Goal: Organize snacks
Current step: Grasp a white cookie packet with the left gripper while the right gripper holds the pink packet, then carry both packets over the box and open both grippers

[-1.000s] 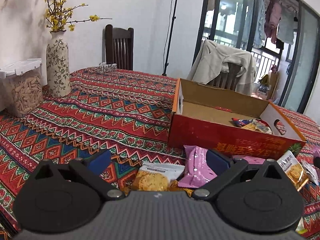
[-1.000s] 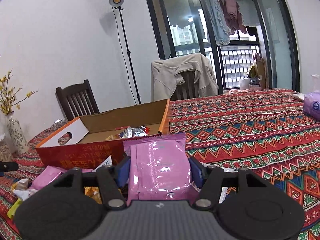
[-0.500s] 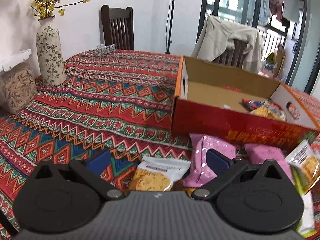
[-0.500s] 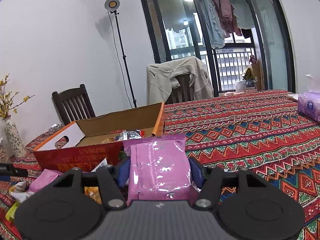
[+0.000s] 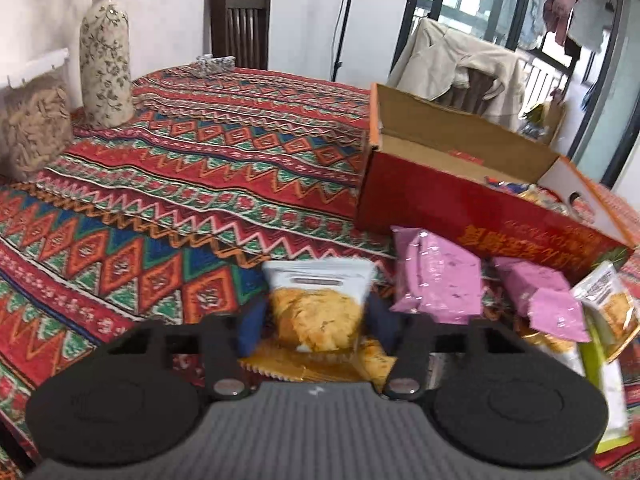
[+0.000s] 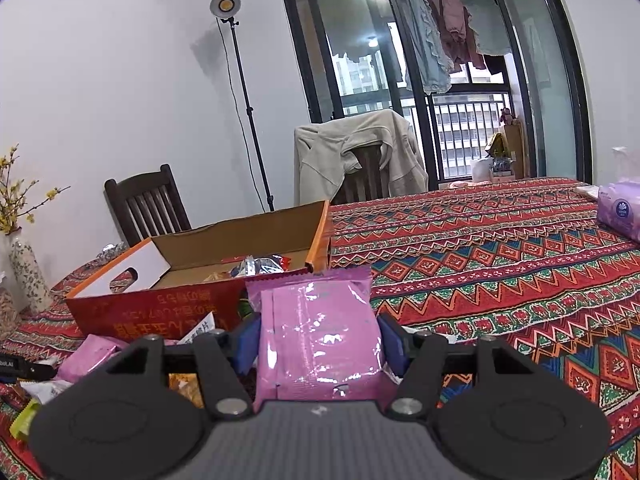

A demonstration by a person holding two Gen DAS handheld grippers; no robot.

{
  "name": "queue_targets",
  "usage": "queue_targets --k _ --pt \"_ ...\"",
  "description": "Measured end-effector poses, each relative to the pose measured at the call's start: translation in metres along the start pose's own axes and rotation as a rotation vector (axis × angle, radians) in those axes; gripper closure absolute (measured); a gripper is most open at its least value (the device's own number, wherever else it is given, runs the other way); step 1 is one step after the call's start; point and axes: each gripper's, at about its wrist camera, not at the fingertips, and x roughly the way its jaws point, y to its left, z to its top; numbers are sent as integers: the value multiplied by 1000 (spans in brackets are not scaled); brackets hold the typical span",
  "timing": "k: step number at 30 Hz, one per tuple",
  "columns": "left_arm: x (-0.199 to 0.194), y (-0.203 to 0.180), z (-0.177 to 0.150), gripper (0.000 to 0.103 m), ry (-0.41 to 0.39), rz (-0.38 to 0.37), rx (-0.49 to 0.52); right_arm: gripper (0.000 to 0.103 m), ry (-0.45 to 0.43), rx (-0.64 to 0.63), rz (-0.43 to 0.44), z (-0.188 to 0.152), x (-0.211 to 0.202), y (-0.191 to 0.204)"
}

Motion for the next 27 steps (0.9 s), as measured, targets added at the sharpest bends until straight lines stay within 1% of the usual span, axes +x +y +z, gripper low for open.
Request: queue_targets --k 2,9,14,17,19,23,27 --pt "-1 1 -1 63 -9 -5 -12 42 2 -1 -1 0 1 0" --pt "-18 4 -1 63 -69 -11 -29 42 -7 -3 4 0 2 2" --pt "-36 -2 6 63 -146 -27 -11 42 -40 -2 9 -2 -4 1" --pt "-41 -7 11 63 -176 -42 -10 42 -71 -24 16 -1 -10 4" --pt "-43 -11 16 63 -194 -53 -5 42 -76 -49 17 1 -12 9" --pt "-46 -25 27 63 -223 -81 21 42 -84 -63 37 10 -19 17" --pt "-45 -44 42 63 -255 -108 62 42 -117 -94 62 29 -21 32"
